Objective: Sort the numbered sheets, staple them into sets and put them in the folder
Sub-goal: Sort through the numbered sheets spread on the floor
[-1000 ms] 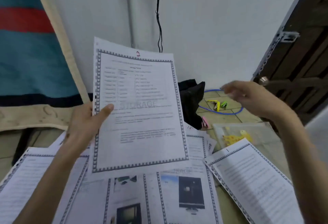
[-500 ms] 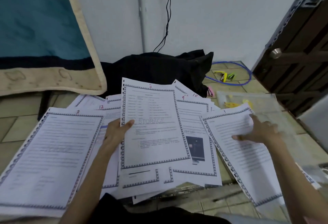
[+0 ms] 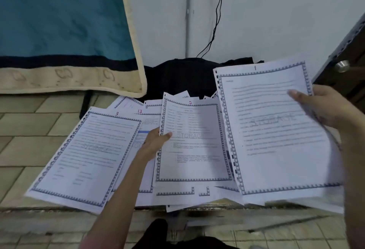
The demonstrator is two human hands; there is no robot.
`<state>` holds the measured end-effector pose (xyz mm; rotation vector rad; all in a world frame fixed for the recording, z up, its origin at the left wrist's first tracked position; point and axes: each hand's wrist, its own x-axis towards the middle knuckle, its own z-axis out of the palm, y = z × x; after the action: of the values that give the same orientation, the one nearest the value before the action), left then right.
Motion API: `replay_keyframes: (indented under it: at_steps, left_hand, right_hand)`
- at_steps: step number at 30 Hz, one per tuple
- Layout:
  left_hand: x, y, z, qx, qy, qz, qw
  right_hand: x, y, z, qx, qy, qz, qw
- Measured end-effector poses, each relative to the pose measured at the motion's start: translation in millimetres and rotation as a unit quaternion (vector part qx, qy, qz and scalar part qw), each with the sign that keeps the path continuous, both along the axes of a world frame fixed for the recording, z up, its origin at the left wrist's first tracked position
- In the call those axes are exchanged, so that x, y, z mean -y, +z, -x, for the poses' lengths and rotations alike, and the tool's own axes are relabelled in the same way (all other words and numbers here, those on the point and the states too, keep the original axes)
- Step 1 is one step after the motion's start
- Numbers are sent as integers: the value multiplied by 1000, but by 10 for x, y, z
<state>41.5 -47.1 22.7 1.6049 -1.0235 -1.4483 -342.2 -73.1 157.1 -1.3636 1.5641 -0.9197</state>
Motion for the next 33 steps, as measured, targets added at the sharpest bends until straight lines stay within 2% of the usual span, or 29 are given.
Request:
replay_keyframes:
  at_steps: [4,6,9,11,16,18,20,22,24,27,30,32,33]
  left_hand:
    - [24,1,-1,-23,19,-35,999]
    - [44,43,-7,-63,31,-53,996]
    - [62,151,-16,-147,32,-65,986]
    - [55,205,-45,-144,32,-64,987]
    - [28,109,-108,-28,7,-13,1000]
    - [25,68,-121,-37,6,6,999]
    - [7,116,-139,-89,9,17,996]
    - [-6,155,-157,-145,15,14,989]
    - [-15,187,-186,-149,17,25,988]
    - [-19,274,-368,-82,18,53,995]
    - [-40,333,-872,-16,120,107,987]
    - [-99,313,-1339,119,204,132,963]
    - [-152,317,-1563,208,221,110,946]
  right_hand:
    - [342,-327,-589,-107,-22,30,994]
    - [375,-557,-944,-147,-21,34,988]
    - [297,-902,-1407,-177,-12,31,984]
    - [243,-1084,-1586,-177,-15,19,984]
    - [155,-1203,-1724,-121,-10,17,992]
    - [94,-1179,-1664,-49,-8,31,998]
    - [55,-1163,-1544,42,-14,14,999]
    - [33,-1135,-1435,109,8,-40,993]
    - [33,-1079,-1443,162,66,-106,979]
    - [10,-950,-1703,173,113,-141,968]
    - [29,-927,-2069,185,74,-141,970]
    - [17,-995,-2348,186,69,-155,968]
    - [-8,-1036,-2505,184,68,-164,967]
